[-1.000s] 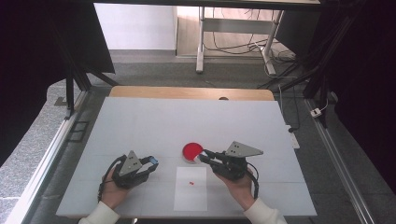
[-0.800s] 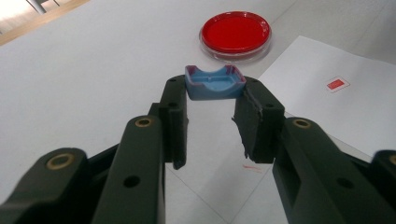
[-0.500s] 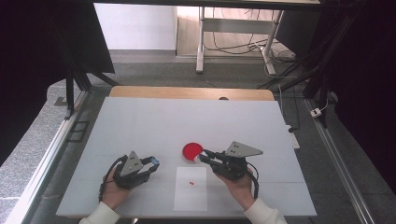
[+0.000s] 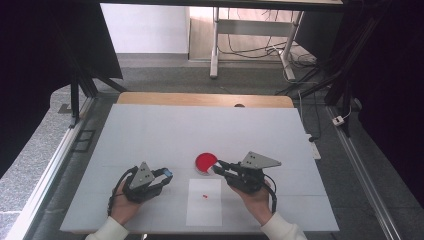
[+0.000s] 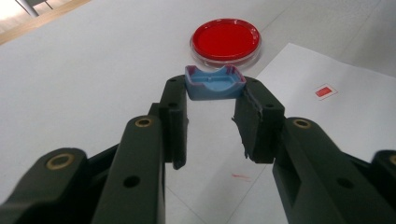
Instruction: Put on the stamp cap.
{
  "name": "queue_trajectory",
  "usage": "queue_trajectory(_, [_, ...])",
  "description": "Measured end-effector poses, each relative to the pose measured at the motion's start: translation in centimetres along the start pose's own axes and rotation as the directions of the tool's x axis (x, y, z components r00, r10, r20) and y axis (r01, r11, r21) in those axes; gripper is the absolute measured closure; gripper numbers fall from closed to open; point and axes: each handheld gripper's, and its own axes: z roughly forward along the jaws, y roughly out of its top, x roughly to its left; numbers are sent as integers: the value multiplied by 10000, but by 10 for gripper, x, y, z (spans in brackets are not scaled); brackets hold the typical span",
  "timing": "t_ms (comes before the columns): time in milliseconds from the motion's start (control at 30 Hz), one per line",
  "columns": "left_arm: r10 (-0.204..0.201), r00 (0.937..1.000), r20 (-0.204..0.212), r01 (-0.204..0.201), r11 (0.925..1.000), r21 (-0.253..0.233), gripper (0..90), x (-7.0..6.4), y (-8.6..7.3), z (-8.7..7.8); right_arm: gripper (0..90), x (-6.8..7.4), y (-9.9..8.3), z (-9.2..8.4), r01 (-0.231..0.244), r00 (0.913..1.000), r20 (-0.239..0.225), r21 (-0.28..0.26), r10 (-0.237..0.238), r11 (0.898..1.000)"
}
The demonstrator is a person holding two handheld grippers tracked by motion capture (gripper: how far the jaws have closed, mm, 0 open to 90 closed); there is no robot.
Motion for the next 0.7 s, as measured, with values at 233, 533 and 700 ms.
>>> queue_trajectory(233, [49,9998,213,-47,10000,-76,646,-5,5,4,753,0,0,0,-17,10000,26,-51,17,10000])
queue_trajectory(533, [219,9990,394,-218,9998,-18,645,-10,10,12,752,1,0,1,-6,10000,15,-92,7,10000])
queue_trajectory(700, [346,9981,515,-350,9994,60,645,-15,14,19,752,2,0,1,-2,10000,19,-149,2,9999])
